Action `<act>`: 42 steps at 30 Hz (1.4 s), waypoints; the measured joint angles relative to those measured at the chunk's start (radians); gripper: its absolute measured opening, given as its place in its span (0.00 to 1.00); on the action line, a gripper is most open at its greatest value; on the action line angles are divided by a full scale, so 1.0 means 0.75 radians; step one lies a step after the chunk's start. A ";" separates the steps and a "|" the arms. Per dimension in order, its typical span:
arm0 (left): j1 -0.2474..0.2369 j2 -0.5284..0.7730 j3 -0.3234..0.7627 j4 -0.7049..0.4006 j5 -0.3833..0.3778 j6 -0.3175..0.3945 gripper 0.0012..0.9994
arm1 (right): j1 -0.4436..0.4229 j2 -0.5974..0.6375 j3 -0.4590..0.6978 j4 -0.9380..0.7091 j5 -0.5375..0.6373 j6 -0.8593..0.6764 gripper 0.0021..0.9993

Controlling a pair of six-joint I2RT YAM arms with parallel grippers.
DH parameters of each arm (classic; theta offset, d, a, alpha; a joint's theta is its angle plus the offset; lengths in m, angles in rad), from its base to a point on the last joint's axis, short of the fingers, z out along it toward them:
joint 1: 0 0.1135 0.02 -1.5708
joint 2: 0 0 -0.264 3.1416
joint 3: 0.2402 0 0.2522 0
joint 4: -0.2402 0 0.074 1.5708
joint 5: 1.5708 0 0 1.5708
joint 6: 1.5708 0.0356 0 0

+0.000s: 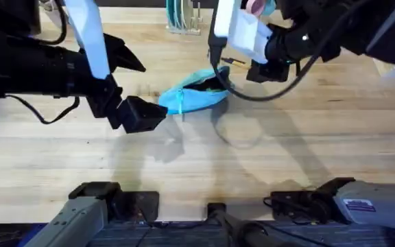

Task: Unzip the bag, pick up the pens from the table one at a time and place them inside, then zip the bag closed.

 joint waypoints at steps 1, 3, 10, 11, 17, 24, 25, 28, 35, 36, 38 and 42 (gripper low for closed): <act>0.000 0.000 0.000 0.000 0.000 0.000 0.99 | 0.000 0.000 0.000 -0.002 -0.006 -0.060 0.03; 0.000 0.000 0.000 0.000 0.000 0.000 0.99 | 0.000 0.001 0.000 -0.016 -0.025 -0.176 0.03; 0.000 0.000 0.000 0.000 0.000 0.000 0.99 | 0.014 0.060 0.000 -0.054 -0.092 -0.563 0.03; 0.000 0.000 0.000 0.000 0.000 0.000 0.99 | 0.016 0.074 0.000 -0.054 -0.098 -0.610 0.03; 0.000 0.000 0.000 0.000 0.000 0.000 0.99 | 0.016 0.124 -0.001 -0.032 -0.112 -0.820 0.03; 0.000 0.000 0.000 0.000 0.000 0.000 0.99 | 0.028 0.146 -0.001 0.020 -0.185 -0.912 0.03; 0.000 0.000 0.000 0.000 0.000 0.000 0.99 | 0.032 0.152 -0.001 0.024 -0.200 -0.917 0.03; 0.000 0.000 0.000 0.000 0.000 0.000 0.99 | 0.047 0.178 -0.001 0.032 -0.234 -0.927 0.03; 0.000 0.000 0.000 -0.004 0.000 0.000 0.99 | 0.110 0.238 0.000 0.076 -0.259 -0.929 0.03; 0.000 0.000 0.000 -0.004 0.000 0.000 0.99 | 0.122 0.245 -0.001 0.085 -0.258 -0.929 0.03; 0.000 0.000 0.000 -0.005 0.000 0.000 0.99 | 0.142 0.257 -0.001 0.104 -0.258 -0.928 0.03; 0.000 0.000 0.000 -0.006 0.000 0.000 0.99 | 0.179 0.285 0.000 0.144 -0.259 -0.917 0.03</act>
